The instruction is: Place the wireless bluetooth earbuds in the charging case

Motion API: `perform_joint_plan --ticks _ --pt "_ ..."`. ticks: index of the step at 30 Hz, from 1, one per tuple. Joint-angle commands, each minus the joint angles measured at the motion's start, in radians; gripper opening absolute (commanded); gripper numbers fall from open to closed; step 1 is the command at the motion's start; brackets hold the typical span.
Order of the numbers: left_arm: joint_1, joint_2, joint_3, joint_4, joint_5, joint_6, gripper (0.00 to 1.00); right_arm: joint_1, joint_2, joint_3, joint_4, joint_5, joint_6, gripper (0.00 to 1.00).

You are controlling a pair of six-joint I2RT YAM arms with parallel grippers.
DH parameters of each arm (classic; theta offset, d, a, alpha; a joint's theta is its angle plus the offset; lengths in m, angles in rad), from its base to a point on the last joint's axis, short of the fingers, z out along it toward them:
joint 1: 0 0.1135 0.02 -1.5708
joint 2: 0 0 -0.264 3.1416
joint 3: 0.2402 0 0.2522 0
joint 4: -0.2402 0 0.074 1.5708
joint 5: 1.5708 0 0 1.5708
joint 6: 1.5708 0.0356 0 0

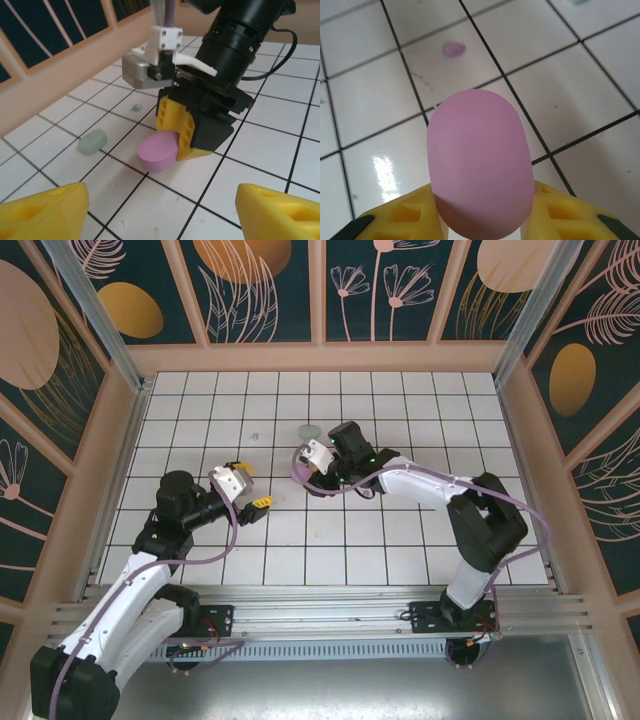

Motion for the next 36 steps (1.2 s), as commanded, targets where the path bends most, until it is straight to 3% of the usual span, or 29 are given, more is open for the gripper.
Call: perform_joint_plan --ticks 1,13,26,36 --pt "-0.004 0.047 0.072 0.006 0.096 0.055 0.75 0.002 -0.104 0.041 -0.057 -0.064 0.003 0.35" --pt "-0.004 0.260 0.184 0.210 0.314 -0.038 0.73 0.002 -0.277 0.135 -0.237 -0.124 -0.023 0.34" --pt "-0.013 0.348 0.214 0.233 0.429 -0.069 0.73 0.034 -0.265 0.175 -0.338 -0.092 -0.046 0.35" --pt "-0.021 0.428 0.254 0.219 0.533 -0.079 0.73 0.049 -0.246 0.211 -0.371 -0.137 -0.049 0.35"
